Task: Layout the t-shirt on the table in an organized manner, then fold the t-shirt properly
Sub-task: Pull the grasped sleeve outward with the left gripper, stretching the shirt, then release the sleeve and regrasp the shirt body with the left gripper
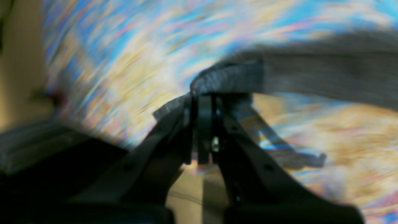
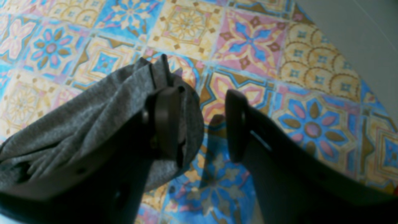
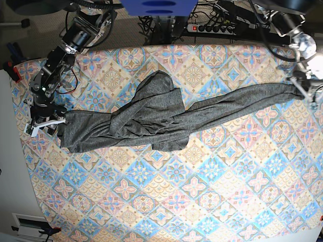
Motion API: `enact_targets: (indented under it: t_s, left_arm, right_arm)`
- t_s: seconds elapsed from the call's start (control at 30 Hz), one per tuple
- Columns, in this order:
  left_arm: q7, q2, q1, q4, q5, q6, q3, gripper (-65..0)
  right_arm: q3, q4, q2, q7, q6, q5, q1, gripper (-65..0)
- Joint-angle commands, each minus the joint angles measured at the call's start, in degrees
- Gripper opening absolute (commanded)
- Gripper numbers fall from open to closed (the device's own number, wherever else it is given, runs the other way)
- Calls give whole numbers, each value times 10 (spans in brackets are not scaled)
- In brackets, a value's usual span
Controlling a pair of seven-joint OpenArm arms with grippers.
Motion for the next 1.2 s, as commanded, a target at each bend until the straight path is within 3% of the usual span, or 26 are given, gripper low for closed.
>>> enact_targets:
  t_s: [0.0, 0.03, 0.1, 0.17, 0.27, 0.4, 0.63, 0.9, 0.97, 1.07, 1.17]
  left_arm:
    - [-6, -2, -5, 40, 13, 4, 0, -650]
    - [-6, 14, -6, 63, 22, 4, 5, -641]
    - [-7, 44, -10, 109, 36, 4, 15, -542]
    - [-7, 59, -17, 140, 42, 3, 26, -496]
    - [-6, 64, -21, 169, 35, -10, 37, -498]
    - [-2, 77, -20, 216, 32, -98, 103, -498]
    - [-2, 117, -54, 220, 35, -101, 236, -492]
    - [-1, 122, -159, 77, 62, -101, 416, -488]
    - [0, 123, -187, 25, 83, -101, 452, -456]
    - [1, 141, -208, -20, 108, -101, 466, -394]
    - [36, 148, -213, -29, 113, -101, 473, -390]
  right_arm:
    - [-1, 11, 6, 15, 3, 5, 9, -420]
    - [-1, 11, 6, 15, 3, 5, 9, -420]
    - [-1, 12, 6, 15, 3, 5, 9, -420]
    - [-1, 12, 6, 15, 3, 5, 9, -420]
    - [-1, 13, 6, 15, 3, 5, 9, -421]
    - [-1, 13, 6, 16, 3, 5, 9, -421]
    - [-1, 13, 6, 16, 3, 5, 9, -421]
    - [-42, 13, 7, 16, 3, 5, 6, -421]
    - [-58, 13, 7, 16, 3, 5, -10, -421]
    - [-71, 13, 7, 16, 3, 5, -24, -421]
    - [-71, 13, 7, 16, 3, 5, -23, -421]
